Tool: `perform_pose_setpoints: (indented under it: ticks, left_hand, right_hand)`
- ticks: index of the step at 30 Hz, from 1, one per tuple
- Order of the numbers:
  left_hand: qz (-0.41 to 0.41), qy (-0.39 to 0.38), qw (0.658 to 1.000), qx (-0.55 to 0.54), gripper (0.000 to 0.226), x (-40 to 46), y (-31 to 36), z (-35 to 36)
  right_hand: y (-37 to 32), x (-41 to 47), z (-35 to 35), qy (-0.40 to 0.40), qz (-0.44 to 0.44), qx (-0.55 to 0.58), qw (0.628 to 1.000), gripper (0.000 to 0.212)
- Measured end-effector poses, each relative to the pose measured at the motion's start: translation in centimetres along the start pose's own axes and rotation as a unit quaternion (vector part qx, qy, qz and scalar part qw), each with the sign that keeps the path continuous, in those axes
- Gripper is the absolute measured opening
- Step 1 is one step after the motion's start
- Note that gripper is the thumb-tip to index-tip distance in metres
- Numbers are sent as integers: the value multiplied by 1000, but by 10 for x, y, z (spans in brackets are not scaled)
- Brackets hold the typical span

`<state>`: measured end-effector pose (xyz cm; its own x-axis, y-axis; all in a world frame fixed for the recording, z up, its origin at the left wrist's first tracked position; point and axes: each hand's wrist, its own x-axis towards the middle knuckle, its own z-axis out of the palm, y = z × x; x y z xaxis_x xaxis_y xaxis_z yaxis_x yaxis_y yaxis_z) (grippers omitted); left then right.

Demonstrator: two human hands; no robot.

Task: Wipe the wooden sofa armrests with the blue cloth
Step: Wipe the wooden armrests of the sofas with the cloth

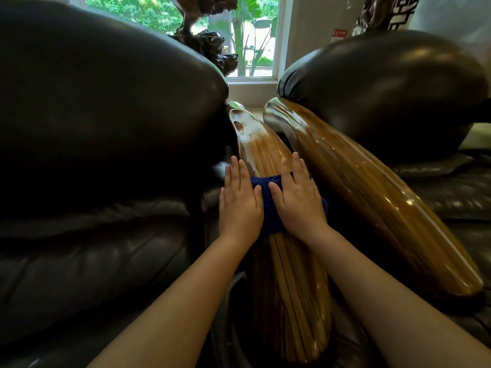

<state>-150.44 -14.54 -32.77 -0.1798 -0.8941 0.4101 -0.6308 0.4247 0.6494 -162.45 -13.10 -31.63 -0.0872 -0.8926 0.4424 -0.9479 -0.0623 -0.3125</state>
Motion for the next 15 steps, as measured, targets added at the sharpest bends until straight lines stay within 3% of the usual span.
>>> perform_pose_setpoints:
  ticks: [8, 15]
  left_hand:
    - [3, 2, 1000, -5, 59, 64, -11, 7]
    - [-49, -40, 998, -14, 58, 98, -12, -1]
  right_hand:
    - [6, 59, 12, 11, 15, 4, 1000, 64]
    - [-1, 95, 11, -45, 43, -3, 998, 71]
